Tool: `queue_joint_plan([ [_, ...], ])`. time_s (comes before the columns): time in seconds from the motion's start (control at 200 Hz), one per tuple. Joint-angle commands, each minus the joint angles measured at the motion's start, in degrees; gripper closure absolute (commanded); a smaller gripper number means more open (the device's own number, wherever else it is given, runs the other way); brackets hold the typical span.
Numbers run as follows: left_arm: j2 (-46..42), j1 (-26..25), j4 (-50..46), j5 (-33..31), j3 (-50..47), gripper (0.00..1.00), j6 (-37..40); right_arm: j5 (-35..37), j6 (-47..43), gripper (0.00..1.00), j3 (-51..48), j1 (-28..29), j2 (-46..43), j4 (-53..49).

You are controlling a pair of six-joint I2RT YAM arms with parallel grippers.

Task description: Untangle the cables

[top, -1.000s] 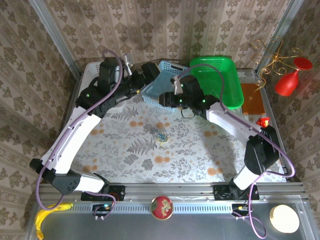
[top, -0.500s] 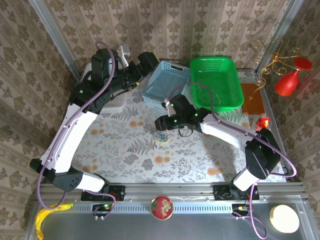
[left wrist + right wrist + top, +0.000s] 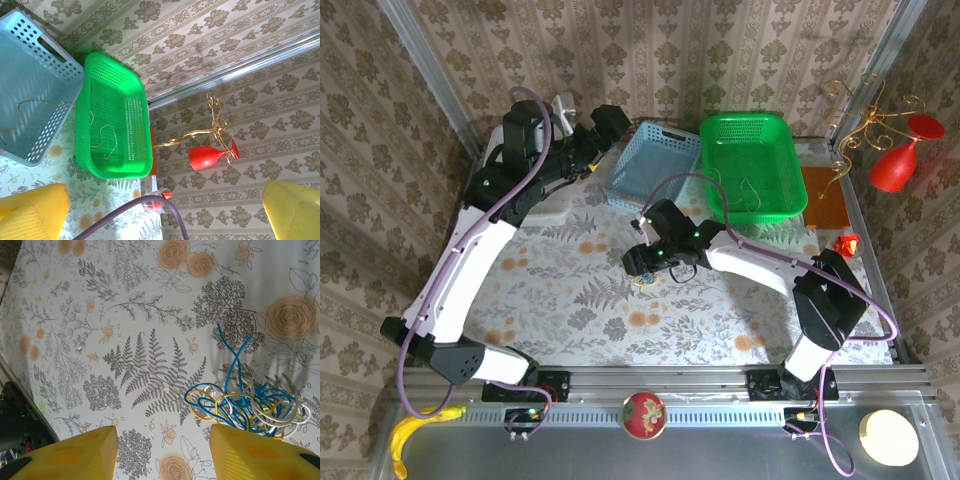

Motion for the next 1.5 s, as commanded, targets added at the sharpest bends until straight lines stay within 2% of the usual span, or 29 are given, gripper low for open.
queue_joint_plan([
  [0.0,-1.6,0.6,1.2,1.2,-1.2,0.00,-0.6,1.3,-1.7,0.46,1.5,0.4,1.2,-1.9],
  [0.15,-3.6,1.4,2.1,1.1,-4.1,0.00,-0.5,1.2,-1.8,0.46,1.0,0.5,1.7,-1.5],
  [0.365,-8.9,4.9,9.3,1.6,-17.4,0.00,-2.4,1.6,-3.3,0.47,0.3,1.5,1.3,-2.1],
  [0.8,-16.0,10.8,15.8,1.2,-35.2,0.00,1.1,8.1,-6.1,0.47,1.5,1.1,5.3,0.6],
  [1.165,-19.8,13.9,14.6,-0.3,-44.6,0.00,4.7,7.9,-7.3,0.50,6.9,-1.1,11.5,0.9],
  [1.495,-21.7,14.9,14.7,0.8,-48.5,0.00,7.9,6.9,-7.9,0.51,9.2,-2.5,14.5,0.1],
])
